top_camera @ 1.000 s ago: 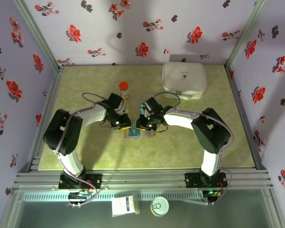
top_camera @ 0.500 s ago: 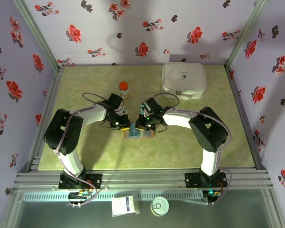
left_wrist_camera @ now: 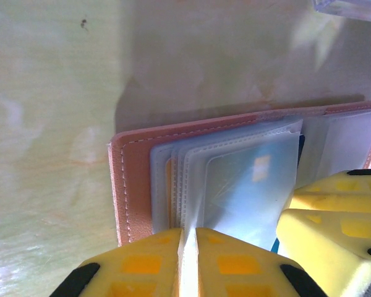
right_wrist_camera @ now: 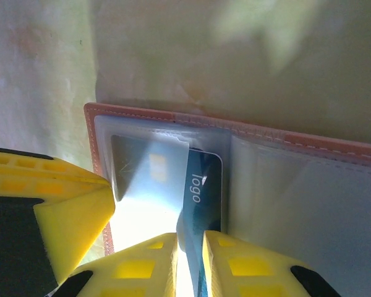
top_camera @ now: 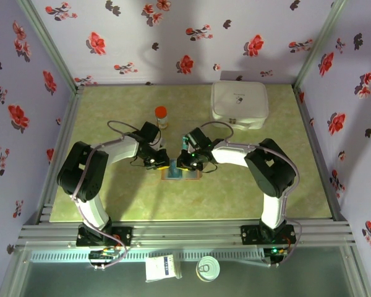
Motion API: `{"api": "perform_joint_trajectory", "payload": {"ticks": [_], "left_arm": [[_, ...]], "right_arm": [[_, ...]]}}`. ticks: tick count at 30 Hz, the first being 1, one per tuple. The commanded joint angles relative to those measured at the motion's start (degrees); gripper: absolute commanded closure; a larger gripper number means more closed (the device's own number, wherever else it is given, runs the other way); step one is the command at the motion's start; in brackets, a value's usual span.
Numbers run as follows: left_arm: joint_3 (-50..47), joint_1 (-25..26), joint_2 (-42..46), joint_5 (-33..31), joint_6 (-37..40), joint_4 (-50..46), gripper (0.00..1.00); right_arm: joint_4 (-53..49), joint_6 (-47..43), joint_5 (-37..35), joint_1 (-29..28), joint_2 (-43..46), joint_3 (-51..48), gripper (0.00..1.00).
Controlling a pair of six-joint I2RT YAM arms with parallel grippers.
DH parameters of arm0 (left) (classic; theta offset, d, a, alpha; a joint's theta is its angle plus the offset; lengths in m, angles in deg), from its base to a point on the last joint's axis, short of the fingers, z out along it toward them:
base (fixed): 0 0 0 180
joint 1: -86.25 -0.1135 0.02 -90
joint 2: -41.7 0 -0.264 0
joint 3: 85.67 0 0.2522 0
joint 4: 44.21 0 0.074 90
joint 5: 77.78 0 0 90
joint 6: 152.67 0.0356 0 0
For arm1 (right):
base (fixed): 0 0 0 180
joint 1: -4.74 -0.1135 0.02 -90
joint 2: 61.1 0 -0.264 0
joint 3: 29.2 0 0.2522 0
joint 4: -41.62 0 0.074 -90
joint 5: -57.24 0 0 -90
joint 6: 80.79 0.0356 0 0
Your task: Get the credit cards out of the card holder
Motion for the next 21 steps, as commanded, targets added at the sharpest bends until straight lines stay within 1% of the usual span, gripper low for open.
{"api": "perform_joint_trajectory", "payload": {"ticks": [1,14,21], "left_arm": [[0.3,-0.1,-1.1,-0.9,1.2,-2.0,0.87],[3.6,-0.1,2.4,-1.1,0.9,-4.5,0.85],[4.8,1.0,3.8,-0.3,0.0,-5.1,0.87]], "right_arm": [[-4.6,-1.3,-3.6,0.3,2.1,-0.5,0.79],[-4.8,-1.8,-3.5,0.6,5.4,-0.6,0.79],[-2.5,-0.5,-2.0,1.6,6.0,-2.4,0.79]]}}
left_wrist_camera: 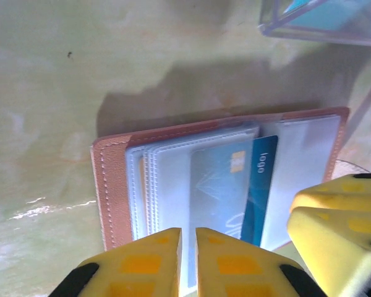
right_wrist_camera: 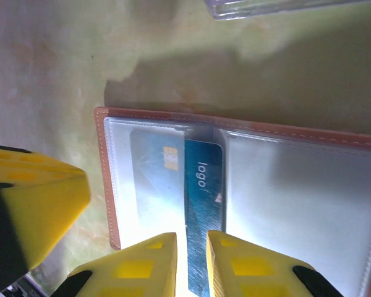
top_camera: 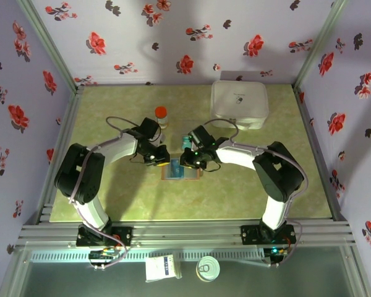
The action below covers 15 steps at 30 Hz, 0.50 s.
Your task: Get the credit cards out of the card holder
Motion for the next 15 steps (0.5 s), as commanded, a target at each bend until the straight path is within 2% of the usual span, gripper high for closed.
{"api": "perform_joint_trajectory", "payload": {"ticks": [1,7,15], "left_arm": [[1.5,1.3,1.5,0.2,-0.1,-1.9,0.89],[1.5,3.3,-0.9,-0.2,-0.6,-1.2,0.94],[-0.2,3.4,-2.6,-1.4,-0.3,-0.3,0.98]], "right_arm": [[1.3,0.2,1.2,0.9,1.3,-1.7,0.79],[2.8,0.7,3.0,1.7,0.9,-2.4,0.77],[5.3,1.6,5.2,2.3,-1.6,-3.6,0.77]]}}
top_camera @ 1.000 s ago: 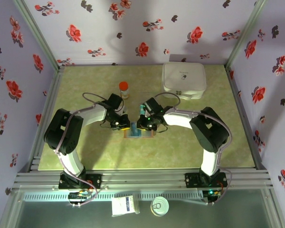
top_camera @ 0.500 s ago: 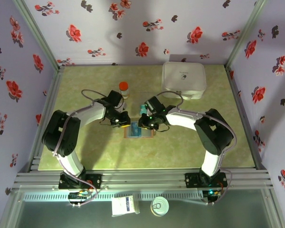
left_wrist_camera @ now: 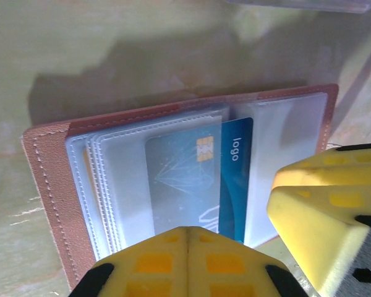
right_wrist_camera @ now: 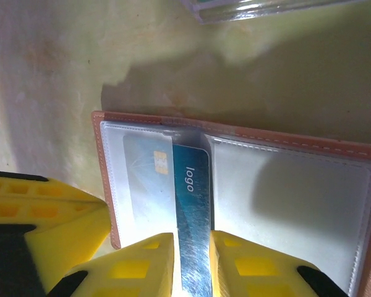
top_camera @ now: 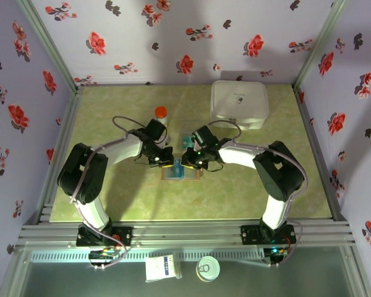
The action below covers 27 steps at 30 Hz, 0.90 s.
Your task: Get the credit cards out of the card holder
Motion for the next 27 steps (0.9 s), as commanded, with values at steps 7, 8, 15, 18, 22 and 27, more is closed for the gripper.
{"api": "perform_joint_trajectory", "payload": {"ticks": [7,8,15,18,22,27], "left_arm": [[-1.7,0.0,-3.0,-1.9,0.2,-0.5,1.0],[-1.9,0.0,-3.1,-2.1,0.0,-0.4,1.0],[-2.4,0.0,-2.9,-2.6,0.2,-0.4,1.0],[-2.4,-0.1,-2.9,-2.8,0.3,-0.5,1.0],[-2.2,-0.1,-2.9,-2.8,0.4,-0.7,1.0],[-2.3,-0.3,-2.1,-3.2,0.5,-0.9,1.0]], "right_arm": [[4.7,2.2,3.2,0.8,-3.0,-2.6,0.77],[4.9,2.2,3.3,0.9,-3.2,-2.8,0.77],[10.7,4.5,6.7,1.4,-3.6,-4.5,0.79],[13.0,5.5,8.0,1.5,-3.6,-5.0,0.81],[14.1,6.1,8.7,1.4,-4.0,-5.0,0.84],[11.4,4.7,7.0,1.7,-3.3,-4.9,0.93]]}}
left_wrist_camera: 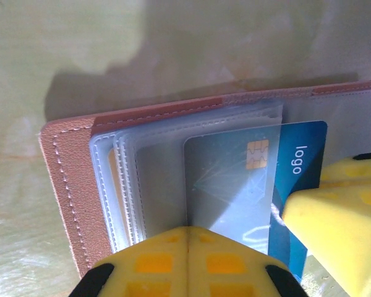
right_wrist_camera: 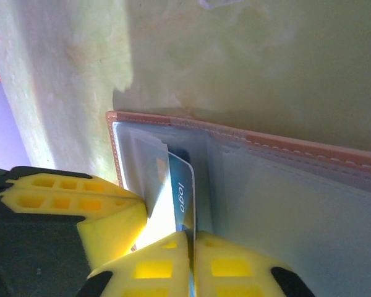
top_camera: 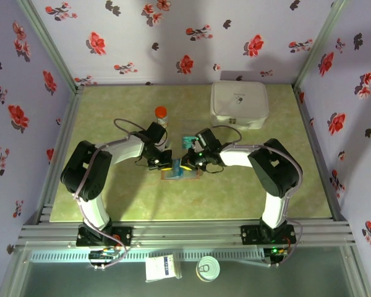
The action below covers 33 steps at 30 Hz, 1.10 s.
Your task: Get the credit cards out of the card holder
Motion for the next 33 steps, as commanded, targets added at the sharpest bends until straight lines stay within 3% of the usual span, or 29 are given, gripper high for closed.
{"api": "perform_joint_trajectory", "payload": {"ticks": [1,11,20,26,33], "left_arm": [[-1.2,-0.3,0.1,-2.0,0.4,-1.6,1.0],[-1.6,-0.4,1.2,-2.0,0.1,-1.4,1.0],[0.2,-0.5,3.6,-1.0,-0.9,-1.0,0.95],[0.4,-0.8,7.2,-1.0,-1.5,-0.6,0.88],[-3.0,-2.6,12.5,-1.8,-2.0,-0.4,0.86]], "right_arm": [[-1.9,-1.1,-1.8,0.4,0.0,-0.5,0.93],[-18.5,-10.2,-9.7,1.3,8.1,2.3,1.0],[-29.1,-22.1,-10.8,1.3,11.4,10.3,1.0],[-40.9,-42.3,-13.5,1.3,11.1,18.7,1.0],[-54.8,-77.2,-19.0,1.4,7.1,30.8,1.0]]}}
